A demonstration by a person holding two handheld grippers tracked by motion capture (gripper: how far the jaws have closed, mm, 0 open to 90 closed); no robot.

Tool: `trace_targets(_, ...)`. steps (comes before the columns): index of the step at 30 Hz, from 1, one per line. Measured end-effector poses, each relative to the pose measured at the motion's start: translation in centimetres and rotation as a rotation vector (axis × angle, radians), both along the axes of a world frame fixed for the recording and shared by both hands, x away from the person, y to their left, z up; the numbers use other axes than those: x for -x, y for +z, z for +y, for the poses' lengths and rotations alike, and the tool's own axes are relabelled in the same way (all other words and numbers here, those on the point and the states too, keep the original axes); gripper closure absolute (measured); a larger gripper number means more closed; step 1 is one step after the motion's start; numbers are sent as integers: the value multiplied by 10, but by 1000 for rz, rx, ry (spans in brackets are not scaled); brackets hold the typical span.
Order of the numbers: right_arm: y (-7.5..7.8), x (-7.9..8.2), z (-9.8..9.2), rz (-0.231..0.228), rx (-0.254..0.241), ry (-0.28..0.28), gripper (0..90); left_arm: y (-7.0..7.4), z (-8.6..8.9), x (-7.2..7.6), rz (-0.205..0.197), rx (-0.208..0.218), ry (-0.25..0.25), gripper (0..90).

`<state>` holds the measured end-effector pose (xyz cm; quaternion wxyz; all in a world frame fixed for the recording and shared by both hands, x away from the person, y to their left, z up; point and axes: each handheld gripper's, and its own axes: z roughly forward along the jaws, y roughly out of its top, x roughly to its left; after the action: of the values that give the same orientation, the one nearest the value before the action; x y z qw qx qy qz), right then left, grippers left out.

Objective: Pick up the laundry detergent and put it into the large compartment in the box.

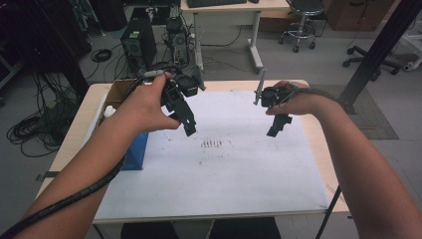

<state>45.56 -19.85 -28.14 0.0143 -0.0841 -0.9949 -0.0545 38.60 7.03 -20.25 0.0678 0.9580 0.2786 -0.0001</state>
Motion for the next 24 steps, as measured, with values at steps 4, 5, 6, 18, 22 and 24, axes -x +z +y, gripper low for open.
trace_targets(4,2,1,0,1,-8,14,52,-1,-2,2,8,-1,-67,1)
trace_targets(5,2,2,0,2,-10,16,52,-1,-2,2,9,2,-80,2)
trace_targets(6,2,2,0,0,-13,20,52,-1,-2,2,16,5,-88,2)
trace_targets(18,2,2,2,0,-8,31,52,6,14,6,11,2,-87,2)
trace_targets(22,4,2,1,-6,-10,28,52,6,13,7,10,9,-85,2)
trace_targets(24,5,1,-1,-8,-16,26,52,5,11,8,16,10,-85,2)
